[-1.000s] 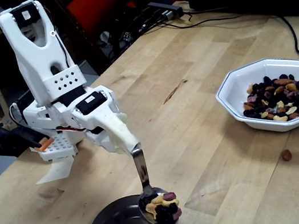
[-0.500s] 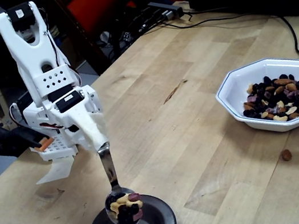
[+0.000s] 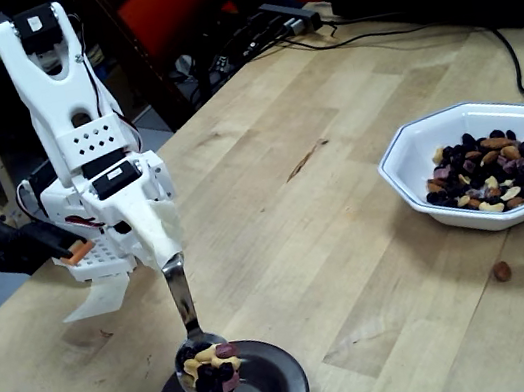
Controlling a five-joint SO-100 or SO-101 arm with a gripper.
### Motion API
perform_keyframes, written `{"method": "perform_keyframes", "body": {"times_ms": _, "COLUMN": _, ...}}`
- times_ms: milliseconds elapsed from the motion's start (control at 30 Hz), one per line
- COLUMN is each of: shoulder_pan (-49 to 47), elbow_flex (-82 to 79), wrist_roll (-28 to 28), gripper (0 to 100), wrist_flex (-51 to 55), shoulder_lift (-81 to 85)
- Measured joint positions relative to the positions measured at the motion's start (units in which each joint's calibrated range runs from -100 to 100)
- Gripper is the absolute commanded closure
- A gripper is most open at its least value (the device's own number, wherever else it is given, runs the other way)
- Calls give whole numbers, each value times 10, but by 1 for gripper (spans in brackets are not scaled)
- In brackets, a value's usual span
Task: Use spoon to transfer food from the white bowl to brown plate
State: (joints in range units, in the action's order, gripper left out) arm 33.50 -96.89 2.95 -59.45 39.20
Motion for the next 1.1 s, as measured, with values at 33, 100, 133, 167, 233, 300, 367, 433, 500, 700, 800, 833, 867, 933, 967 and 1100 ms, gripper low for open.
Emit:
{"method": "perform_keyframes", "body": {"times_ms": 33, "shoulder_pan": 0, "elbow_flex": 0, "wrist_roll": 0, "gripper": 96, "wrist_flex": 0, "shoulder_lift": 0}}
{"method": "perform_keyframes", "body": {"times_ms": 100, "shoulder_pan": 0, "elbow_flex": 0, "wrist_roll": 0, "gripper": 96, "wrist_flex": 0, "shoulder_lift": 0}}
{"method": "perform_keyframes", "body": {"times_ms": 133, "shoulder_pan": 0, "elbow_flex": 0, "wrist_roll": -1, "gripper": 96, "wrist_flex": 0, "shoulder_lift": 0}}
{"method": "perform_keyframes", "body": {"times_ms": 167, "shoulder_pan": 0, "elbow_flex": 0, "wrist_roll": -4, "gripper": 96, "wrist_flex": 0, "shoulder_lift": 0}}
{"method": "perform_keyframes", "body": {"times_ms": 233, "shoulder_pan": 0, "elbow_flex": 0, "wrist_roll": -15, "gripper": 96, "wrist_flex": 0, "shoulder_lift": 0}}
{"method": "perform_keyframes", "body": {"times_ms": 300, "shoulder_pan": 0, "elbow_flex": 0, "wrist_roll": -27, "gripper": 96, "wrist_flex": 0, "shoulder_lift": 0}}
{"method": "perform_keyframes", "body": {"times_ms": 367, "shoulder_pan": 0, "elbow_flex": 0, "wrist_roll": -35, "gripper": 96, "wrist_flex": 0, "shoulder_lift": 0}}
{"method": "perform_keyframes", "body": {"times_ms": 433, "shoulder_pan": 0, "elbow_flex": 0, "wrist_roll": -40, "gripper": 96, "wrist_flex": 0, "shoulder_lift": 0}}
{"method": "perform_keyframes", "body": {"times_ms": 500, "shoulder_pan": 0, "elbow_flex": 0, "wrist_roll": -44, "gripper": 96, "wrist_flex": 0, "shoulder_lift": 0}}
{"method": "perform_keyframes", "body": {"times_ms": 700, "shoulder_pan": 0, "elbow_flex": 0, "wrist_roll": -46, "gripper": 96, "wrist_flex": 0, "shoulder_lift": 0}}
{"method": "perform_keyframes", "body": {"times_ms": 800, "shoulder_pan": 0, "elbow_flex": 0, "wrist_roll": -46, "gripper": 96, "wrist_flex": 10, "shoulder_lift": -3}}
{"method": "perform_keyframes", "body": {"times_ms": 833, "shoulder_pan": 0, "elbow_flex": 0, "wrist_roll": -46, "gripper": 96, "wrist_flex": 18, "shoulder_lift": -10}}
{"method": "perform_keyframes", "body": {"times_ms": 867, "shoulder_pan": 0, "elbow_flex": 0, "wrist_roll": -47, "gripper": 96, "wrist_flex": 24, "shoulder_lift": -16}}
{"method": "perform_keyframes", "body": {"times_ms": 933, "shoulder_pan": 0, "elbow_flex": 0, "wrist_roll": -55, "gripper": 96, "wrist_flex": 34, "shoulder_lift": -27}}
{"method": "perform_keyframes", "body": {"times_ms": 967, "shoulder_pan": 0, "elbow_flex": 0, "wrist_roll": -61, "gripper": 96, "wrist_flex": 36, "shoulder_lift": -33}}
{"method": "perform_keyframes", "body": {"times_ms": 1100, "shoulder_pan": 0, "elbow_flex": 0, "wrist_roll": -83, "gripper": 96, "wrist_flex": 38, "shoulder_lift": -41}}
